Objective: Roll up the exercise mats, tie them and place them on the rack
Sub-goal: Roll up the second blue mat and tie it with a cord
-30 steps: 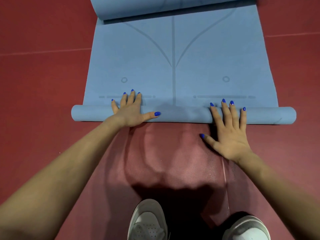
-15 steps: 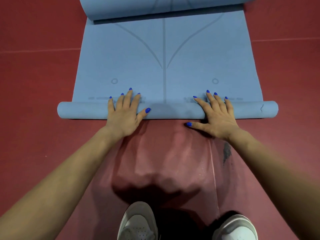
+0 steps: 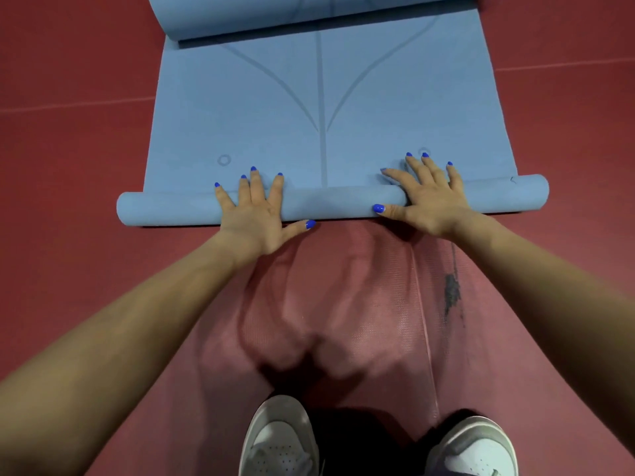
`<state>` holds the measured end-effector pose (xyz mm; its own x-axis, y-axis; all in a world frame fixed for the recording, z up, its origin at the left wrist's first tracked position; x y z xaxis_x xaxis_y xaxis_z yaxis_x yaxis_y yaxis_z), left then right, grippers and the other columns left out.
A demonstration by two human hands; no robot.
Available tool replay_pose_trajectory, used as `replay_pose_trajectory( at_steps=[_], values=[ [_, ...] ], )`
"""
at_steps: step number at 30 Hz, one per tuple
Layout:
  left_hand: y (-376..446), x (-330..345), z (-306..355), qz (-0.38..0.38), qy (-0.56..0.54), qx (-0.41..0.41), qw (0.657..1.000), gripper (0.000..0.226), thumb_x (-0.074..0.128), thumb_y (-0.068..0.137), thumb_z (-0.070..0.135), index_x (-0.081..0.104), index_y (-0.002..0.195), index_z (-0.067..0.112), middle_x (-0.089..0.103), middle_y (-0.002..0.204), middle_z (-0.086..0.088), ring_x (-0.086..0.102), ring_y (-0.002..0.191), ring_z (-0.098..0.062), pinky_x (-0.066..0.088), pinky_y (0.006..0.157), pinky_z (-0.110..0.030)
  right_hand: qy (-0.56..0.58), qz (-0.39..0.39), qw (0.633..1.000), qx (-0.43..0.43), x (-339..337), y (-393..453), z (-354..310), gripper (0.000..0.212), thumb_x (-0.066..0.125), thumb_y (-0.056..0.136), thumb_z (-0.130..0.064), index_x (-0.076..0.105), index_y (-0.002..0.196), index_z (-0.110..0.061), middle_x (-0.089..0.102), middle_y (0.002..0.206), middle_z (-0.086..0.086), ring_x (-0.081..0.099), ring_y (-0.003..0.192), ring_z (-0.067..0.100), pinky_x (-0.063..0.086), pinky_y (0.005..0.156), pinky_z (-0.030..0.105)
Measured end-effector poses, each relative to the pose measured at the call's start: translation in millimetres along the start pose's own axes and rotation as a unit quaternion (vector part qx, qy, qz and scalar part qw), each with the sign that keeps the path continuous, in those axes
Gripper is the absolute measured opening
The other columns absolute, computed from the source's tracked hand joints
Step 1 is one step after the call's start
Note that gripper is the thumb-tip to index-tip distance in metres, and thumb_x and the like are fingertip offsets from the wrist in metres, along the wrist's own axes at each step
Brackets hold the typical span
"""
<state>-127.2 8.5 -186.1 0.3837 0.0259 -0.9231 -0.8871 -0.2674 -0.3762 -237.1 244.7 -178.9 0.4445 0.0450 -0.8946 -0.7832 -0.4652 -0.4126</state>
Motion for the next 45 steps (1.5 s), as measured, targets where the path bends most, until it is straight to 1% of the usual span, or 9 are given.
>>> replay_pose_trajectory(
  at_steps=[4,8,12,15,18,26,32,38,45],
  values=[
    [16.1,-7.9,-5.2,-0.042,-0.039,0.008,0.998,0.098,0.029,0.075,0.083,0.006,0.152,0.027,0.027,0.150,-0.013,0.010,0.146,-0.027,-0.005,0.110,-0.064,-0.008,0.188,0.982,0.006,-1.5,-12.9,-6.9,0.068,0.029,0.078,-0.075,0.056,0.121,-0.030,0.045,0.129,0.012,0.042,0.121,0.029,0.013,0.107,0.048],
    [23.3,-10.8,-5.7,-0.074,-0.057,0.009,0.996,0.096,0.033,0.077,0.081,0.000,0.152,0.032,0.000,0.160,-0.007,-0.011,0.147,-0.026,-0.014,0.108,-0.062,0.019,0.319,0.948,0.017,7.3,-26.9,-18.5,0.051,0.040,0.089,-0.054,0.062,0.118,-0.018,0.056,0.111,0.014,0.052,0.111,0.032,0.018,0.105,0.046],
    [26.0,-10.2,-7.2,-0.049,-0.072,0.011,0.996,0.100,0.036,0.075,0.083,-0.008,0.151,0.035,-0.022,0.158,0.003,-0.024,0.144,-0.027,-0.014,0.109,-0.062,-0.001,0.284,0.959,-0.004,27.1,-33.1,-17.7,0.055,0.034,0.095,-0.044,0.037,0.145,-0.020,0.042,0.141,0.017,0.028,0.139,0.034,0.005,0.114,0.053],
    [19.0,-10.8,-11.3,0.059,-0.159,0.056,0.984,0.104,0.034,0.065,0.087,0.020,0.151,0.030,0.022,0.153,-0.005,0.013,0.144,-0.029,0.006,0.113,-0.052,-0.010,0.238,0.971,-0.013,26.1,-25.5,-10.3,0.063,0.025,0.092,-0.053,0.030,0.148,-0.025,0.035,0.148,0.016,0.024,0.141,0.033,0.002,0.114,0.052],
    [6.0,-11.1,-19.6,0.162,-0.226,0.091,0.956,0.087,0.050,0.061,0.077,0.054,0.129,0.023,0.047,0.116,-0.009,0.044,0.110,-0.032,0.023,0.096,-0.035,-0.012,0.202,0.979,-0.009,17.7,-11.0,-5.3,0.075,0.014,0.084,-0.064,0.033,0.147,-0.028,0.036,0.146,0.015,0.025,0.141,0.030,0.000,0.114,0.052],
    [32.0,-22.7,-26.0,0.094,-0.193,0.117,0.970,0.059,0.072,0.080,0.041,0.055,0.132,0.020,0.053,0.118,-0.009,0.047,0.109,-0.036,0.030,0.097,-0.039,-0.022,0.148,0.989,-0.012,4.5,12.5,-5.0,0.071,0.048,0.084,-0.063,0.033,0.146,-0.030,0.041,0.135,0.007,0.030,0.132,0.026,-0.003,0.114,0.051],
    [35.8,-26.4,-27.5,0.059,-0.205,0.150,0.965,0.055,0.073,0.081,0.038,0.058,0.128,0.015,0.057,0.117,-0.011,0.054,0.108,-0.032,0.038,0.098,-0.045,-0.075,0.185,0.977,-0.076,-2.3,11.8,-7.8,0.085,0.019,0.077,-0.071,0.052,0.129,-0.013,0.056,0.109,0.013,0.048,0.109,0.039,0.011,0.111,0.056],
    [15.7,-21.6,-22.2,0.028,-0.243,0.153,0.957,0.052,0.074,0.079,0.042,0.062,0.124,0.018,0.058,0.110,-0.007,0.056,0.103,-0.026,0.042,0.094,-0.045,-0.054,0.241,0.959,-0.138,5.4,-10.2,-5.6,0.087,0.013,0.088,-0.073,0.060,0.114,-0.005,0.057,0.085,0.014,0.054,0.076,0.037,0.043,0.084,0.047],
    [-39.3,-4.8,-19.0,0.003,-0.277,0.137,0.951,0.071,0.063,0.063,0.063,0.065,0.121,0.023,0.061,0.106,-0.002,0.057,0.101,-0.023,0.044,0.092,-0.045,-0.056,0.241,0.960,-0.129,28.4,-67.6,-15.3,0.073,0.024,0.088,-0.067,0.064,0.110,-0.009,0.059,0.079,0.009,0.053,0.066,0.033,0.047,0.070,0.040]
  ],
)
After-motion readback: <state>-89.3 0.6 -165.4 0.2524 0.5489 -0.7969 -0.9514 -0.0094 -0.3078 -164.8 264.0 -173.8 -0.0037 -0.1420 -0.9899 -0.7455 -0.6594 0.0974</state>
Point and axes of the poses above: each hand's wrist, its own y-axis towards the middle knuckle, its own x-axis out of the palm, z = x × y, the point moved 5 cm from there along y, towards the middle knuckle
